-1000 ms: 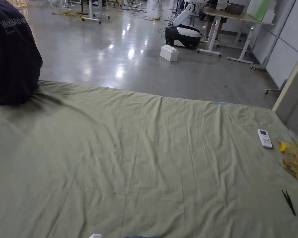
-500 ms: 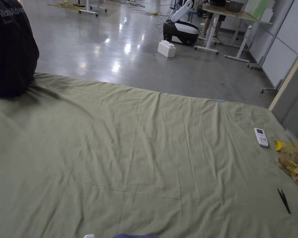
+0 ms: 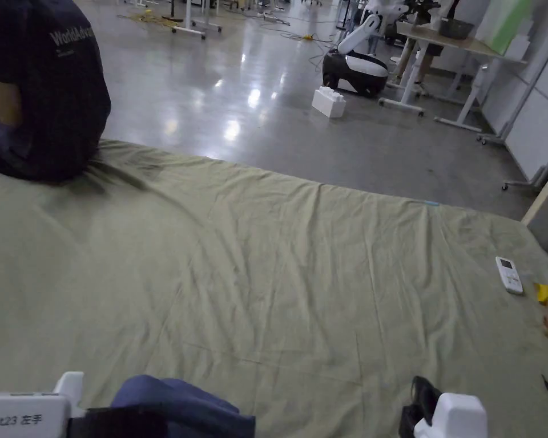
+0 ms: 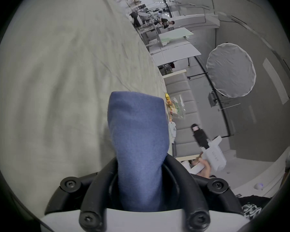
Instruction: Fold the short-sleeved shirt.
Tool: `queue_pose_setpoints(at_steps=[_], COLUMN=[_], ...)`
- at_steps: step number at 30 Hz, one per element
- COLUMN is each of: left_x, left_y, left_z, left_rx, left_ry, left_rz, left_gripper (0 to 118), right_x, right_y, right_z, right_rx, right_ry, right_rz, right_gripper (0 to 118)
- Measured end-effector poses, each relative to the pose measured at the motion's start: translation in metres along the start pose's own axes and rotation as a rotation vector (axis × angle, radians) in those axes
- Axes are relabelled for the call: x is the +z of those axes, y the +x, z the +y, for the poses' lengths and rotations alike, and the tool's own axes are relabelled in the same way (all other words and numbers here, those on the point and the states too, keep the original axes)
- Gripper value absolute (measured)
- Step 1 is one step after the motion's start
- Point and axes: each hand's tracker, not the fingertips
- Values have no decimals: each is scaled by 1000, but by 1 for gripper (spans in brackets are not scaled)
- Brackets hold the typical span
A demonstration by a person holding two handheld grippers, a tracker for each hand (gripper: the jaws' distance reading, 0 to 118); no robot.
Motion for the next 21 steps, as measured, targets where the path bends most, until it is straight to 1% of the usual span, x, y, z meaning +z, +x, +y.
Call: queue_pose_setpoints(at_steps=[3,4,6,8,10,12,13,14,15,16,17,19,20,21], left_x=[54,69,108,141,172,201,212,224,235,246,256,264,254,252], left_y=[-12,1,-2,-8,-14,-11,-11,-12,-14,-21,-31,-37,-22,-22], left_z=[35,37,57,75,90,100,103,107,110,115,122,124,109,106], left_rx=[-21,-30,-23,-16,-40,-54,-62,-60,-46,-35,-26,-16,-33,-47], left_ry=[21,24,45,51,46,45,54,58,65,72,72,53,21,11], left_rz=[116,144,205,268,351,438,481,524,537,575,616,713,770,824], left_gripper=[21,21,21,21,21,21,21,21,21,21,21,22,22,22], right_x=[-9,-11,-14,-17,-19,-17,-17,-19,-20,-21,-22,-23,-23,-24], right_y=[11,13,19,23,26,28,29,31,31,31,32,33,33,33], right_z=[38,47,66,79,87,93,94,93,91,89,86,82,79,77], right_rx=[-15,-20,-21,-18,-23,-6,9,-6,-11,9,6,7,6,7], right_ry=[64,79,121,137,157,180,194,172,160,169,153,145,138,131], right_rz=[-21,-29,-38,-48,-55,-72,-74,-72,-77,-82,-84,-88,-89,-91], right_gripper=[0,0,0,0,0,0,0,0,0,0,0,0,0,0])
